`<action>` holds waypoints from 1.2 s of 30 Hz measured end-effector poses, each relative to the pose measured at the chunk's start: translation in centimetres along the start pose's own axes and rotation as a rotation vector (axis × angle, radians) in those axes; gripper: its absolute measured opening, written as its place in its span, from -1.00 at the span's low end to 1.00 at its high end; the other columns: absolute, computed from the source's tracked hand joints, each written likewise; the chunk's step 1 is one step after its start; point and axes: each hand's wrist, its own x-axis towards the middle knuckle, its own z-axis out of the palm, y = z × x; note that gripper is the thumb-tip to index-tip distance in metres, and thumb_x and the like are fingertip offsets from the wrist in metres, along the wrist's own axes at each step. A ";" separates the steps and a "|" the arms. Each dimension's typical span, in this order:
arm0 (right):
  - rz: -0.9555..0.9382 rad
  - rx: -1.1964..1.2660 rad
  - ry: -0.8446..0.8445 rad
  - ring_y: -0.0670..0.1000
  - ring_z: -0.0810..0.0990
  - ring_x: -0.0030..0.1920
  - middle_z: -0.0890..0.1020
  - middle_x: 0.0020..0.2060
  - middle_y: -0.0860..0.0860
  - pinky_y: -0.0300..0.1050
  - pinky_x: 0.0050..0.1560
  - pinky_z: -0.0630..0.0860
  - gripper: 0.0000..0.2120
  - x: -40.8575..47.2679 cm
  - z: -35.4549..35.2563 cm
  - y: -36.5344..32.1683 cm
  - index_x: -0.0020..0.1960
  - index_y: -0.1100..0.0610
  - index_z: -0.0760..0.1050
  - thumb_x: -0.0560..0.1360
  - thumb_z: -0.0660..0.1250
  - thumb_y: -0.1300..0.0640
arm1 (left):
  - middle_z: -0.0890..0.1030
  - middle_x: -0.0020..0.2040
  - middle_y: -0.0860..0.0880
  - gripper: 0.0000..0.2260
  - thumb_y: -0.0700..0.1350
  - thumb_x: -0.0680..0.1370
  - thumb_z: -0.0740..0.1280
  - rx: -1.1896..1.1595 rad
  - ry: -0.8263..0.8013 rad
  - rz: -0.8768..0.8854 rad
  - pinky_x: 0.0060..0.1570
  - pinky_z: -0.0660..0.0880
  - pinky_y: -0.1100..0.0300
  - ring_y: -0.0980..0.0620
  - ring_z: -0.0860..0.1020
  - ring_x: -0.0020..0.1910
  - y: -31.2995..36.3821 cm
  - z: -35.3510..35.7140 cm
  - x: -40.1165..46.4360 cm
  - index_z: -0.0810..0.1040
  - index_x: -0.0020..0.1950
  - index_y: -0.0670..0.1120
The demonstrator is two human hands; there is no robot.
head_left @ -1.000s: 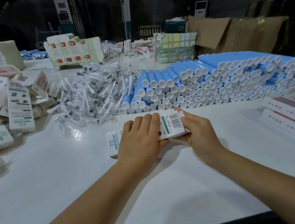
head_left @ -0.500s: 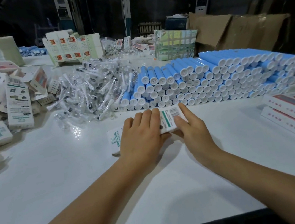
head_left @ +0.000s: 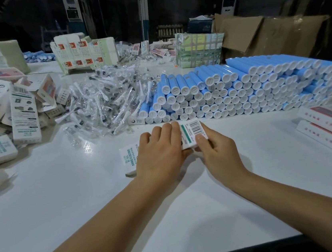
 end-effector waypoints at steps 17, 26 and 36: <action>-0.066 0.061 -0.115 -0.23 0.50 -0.08 0.54 -0.05 -0.20 -0.41 -0.08 0.42 -0.68 0.1 0.7 -0.1 0.22 -0.19 0.42 0.47 0.16 -0.11 | 0.63 0.05 -0.18 -0.59 0.19 0.61 0.14 -2.268 0.030 -1.177 0.19 0.43 -0.17 -0.17 0.57 0.08 -1.5 -1.8 2.4 0.50 0.18 -0.11; -0.120 -0.197 -0.286 -0.15 0.45 0.10 0.38 -0.03 -0.23 -0.09 0.04 0.53 -0.35 -0.2 1.9 -0.4 0.44 -0.08 0.31 0.38 0.27 -0.20 | 0.61 0.08 -0.20 -0.57 0.20 0.60 0.14 -2.385 0.037 -1.284 -0.02 0.50 -0.15 -0.20 0.58 0.04 -0.8 -0.4 2.0 0.52 0.13 -0.14; -0.199 -0.407 -0.222 0.00 0.35 0.07 0.39 0.06 0.01 -0.13 0.05 0.41 -0.46 0.1 2.1 -0.4 0.38 0.02 0.29 0.47 0.14 -0.20 | 0.64 -0.01 -0.07 -0.66 0.15 0.62 0.14 -2.234 0.115 -1.120 0.00 0.52 -0.04 -0.04 0.61 -0.02 0.1 0.7 1.7 0.46 0.19 -0.06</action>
